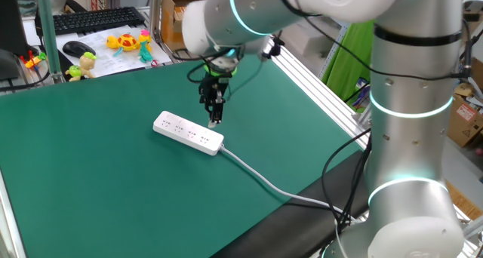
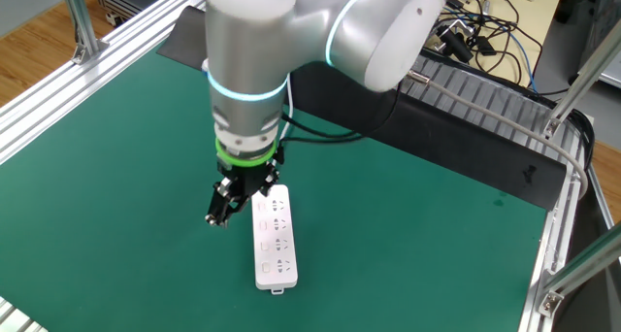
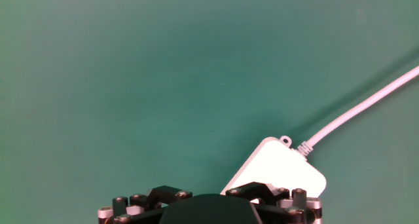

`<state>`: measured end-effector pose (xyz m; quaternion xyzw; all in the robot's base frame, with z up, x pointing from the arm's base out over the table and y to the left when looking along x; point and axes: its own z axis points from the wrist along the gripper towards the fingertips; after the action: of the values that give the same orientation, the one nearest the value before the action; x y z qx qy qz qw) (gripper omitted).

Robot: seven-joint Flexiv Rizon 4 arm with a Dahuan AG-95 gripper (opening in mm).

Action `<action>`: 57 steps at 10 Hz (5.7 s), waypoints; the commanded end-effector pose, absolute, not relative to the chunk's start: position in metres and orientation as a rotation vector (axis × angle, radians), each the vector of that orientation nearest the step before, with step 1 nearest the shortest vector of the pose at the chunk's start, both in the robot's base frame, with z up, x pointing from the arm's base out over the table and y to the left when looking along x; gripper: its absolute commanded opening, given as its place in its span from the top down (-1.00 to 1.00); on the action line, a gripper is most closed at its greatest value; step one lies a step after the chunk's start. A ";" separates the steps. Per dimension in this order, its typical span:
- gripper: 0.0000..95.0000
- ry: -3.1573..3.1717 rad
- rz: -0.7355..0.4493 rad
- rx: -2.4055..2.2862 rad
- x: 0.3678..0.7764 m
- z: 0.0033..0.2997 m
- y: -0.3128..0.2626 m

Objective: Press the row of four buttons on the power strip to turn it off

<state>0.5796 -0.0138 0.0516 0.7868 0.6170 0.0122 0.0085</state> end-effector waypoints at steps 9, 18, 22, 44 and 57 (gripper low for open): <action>-1.00 1.901 0.116 2.533 0.579 0.048 -0.011; -1.00 1.907 0.136 2.529 0.584 0.033 -0.007; -1.00 1.902 0.141 2.533 0.587 0.025 -0.007; -1.00 1.900 0.201 2.584 0.581 0.008 -0.011; -1.00 1.949 0.176 2.605 0.578 0.015 -0.022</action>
<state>0.5793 -0.0226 0.0092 0.7996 0.5957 0.0546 -0.0526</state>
